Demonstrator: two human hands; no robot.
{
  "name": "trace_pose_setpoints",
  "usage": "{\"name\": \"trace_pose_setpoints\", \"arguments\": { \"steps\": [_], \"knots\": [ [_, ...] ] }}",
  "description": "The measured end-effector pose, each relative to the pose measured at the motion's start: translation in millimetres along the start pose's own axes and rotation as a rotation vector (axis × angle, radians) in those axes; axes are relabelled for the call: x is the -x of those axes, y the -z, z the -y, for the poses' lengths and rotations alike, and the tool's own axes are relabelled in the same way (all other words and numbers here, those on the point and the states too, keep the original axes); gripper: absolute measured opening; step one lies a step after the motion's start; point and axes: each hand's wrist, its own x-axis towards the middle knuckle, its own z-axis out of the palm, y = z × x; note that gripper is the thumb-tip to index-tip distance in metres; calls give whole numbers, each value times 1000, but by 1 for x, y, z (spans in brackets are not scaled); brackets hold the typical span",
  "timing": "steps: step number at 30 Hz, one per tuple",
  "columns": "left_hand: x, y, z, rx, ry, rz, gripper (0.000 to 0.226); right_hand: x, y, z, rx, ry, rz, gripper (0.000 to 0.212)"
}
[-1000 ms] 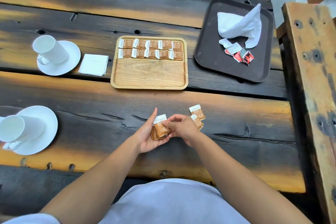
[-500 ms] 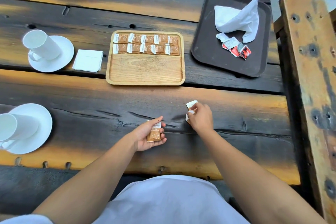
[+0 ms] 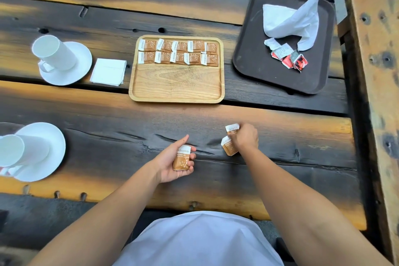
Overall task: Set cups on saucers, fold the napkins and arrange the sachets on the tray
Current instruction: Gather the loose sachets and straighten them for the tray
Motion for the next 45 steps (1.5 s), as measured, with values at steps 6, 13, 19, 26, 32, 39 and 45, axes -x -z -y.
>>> {"name": "trace_pose_setpoints", "arguments": {
  "steps": [6,13,19,26,32,39,45],
  "knots": [
    [-1,-4,-2,-3,-20,2,41,-7,7,-7,-64,-2,6,37],
    [-4,-16,-9,72,-67,26,46,15,24,10,-647,67,168,11],
    [-1,-19,-10,47,-51,106,74,59,6,31,-766,108,720,4],
    [0,-16,-2,44,-29,142,80,82,-11,43,-726,136,518,15],
    [-3,-20,4,32,-19,132,67,77,-18,39,-679,151,471,20],
    [-4,-18,0,53,-17,99,59,33,-16,-8,-136,83,23,39],
    [-7,-15,-2,37,-20,69,55,36,-26,-18,77,81,13,41]
  ]
}}
